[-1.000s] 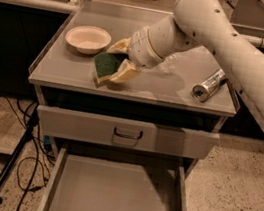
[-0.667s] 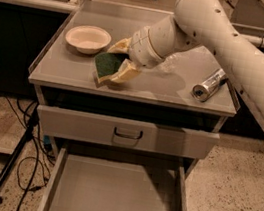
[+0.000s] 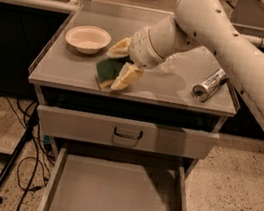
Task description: Pick sponge from middle drawer and place on counter
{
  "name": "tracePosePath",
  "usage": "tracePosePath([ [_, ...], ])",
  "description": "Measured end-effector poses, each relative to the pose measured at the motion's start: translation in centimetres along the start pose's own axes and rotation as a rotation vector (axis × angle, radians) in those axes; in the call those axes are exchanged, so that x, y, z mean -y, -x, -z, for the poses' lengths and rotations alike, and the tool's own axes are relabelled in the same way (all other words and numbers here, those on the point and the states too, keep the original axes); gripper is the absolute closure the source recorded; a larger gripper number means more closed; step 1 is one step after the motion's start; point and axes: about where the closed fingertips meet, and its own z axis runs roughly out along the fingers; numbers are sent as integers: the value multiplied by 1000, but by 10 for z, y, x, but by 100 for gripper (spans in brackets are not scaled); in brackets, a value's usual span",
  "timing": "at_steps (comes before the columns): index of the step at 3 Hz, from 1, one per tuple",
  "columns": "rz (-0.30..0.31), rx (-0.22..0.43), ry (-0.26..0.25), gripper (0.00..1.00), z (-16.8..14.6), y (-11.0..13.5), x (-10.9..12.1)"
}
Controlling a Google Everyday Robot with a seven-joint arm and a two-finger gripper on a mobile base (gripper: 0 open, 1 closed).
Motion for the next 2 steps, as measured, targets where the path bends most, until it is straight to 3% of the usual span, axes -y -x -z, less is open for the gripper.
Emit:
tracePosePath([
  [2,0,0,0,0,0,0,0],
])
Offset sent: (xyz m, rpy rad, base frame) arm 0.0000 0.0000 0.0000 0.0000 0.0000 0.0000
